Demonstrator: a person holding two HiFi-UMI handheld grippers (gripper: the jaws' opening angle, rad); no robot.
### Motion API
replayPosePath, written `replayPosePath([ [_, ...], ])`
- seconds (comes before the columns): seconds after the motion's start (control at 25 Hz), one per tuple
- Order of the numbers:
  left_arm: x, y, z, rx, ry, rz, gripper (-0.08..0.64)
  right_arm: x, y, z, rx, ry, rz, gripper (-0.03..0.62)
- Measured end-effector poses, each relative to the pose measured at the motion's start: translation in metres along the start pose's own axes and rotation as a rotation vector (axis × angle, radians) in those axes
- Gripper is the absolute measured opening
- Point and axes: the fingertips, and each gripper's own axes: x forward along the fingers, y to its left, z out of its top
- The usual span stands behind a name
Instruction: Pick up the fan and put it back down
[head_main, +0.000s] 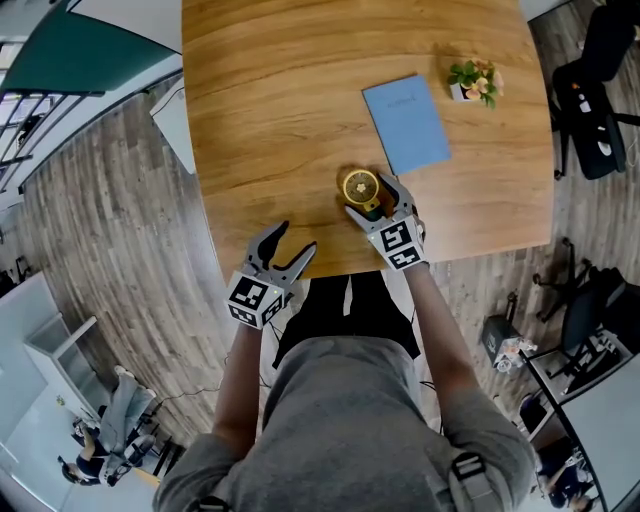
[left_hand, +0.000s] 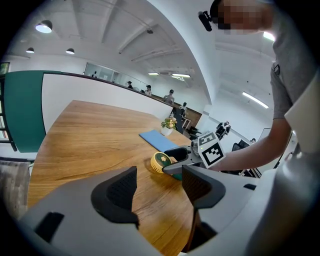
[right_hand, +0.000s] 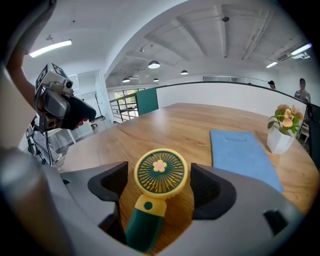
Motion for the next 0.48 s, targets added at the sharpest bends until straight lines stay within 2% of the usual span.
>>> replayPosePath([
  [0.48,-0.001,0.003,-0.008,-0.015,0.008,0.006,0.284,0.025,-0.006,-0.013,-0.017,0.043,-0.031,0.399],
])
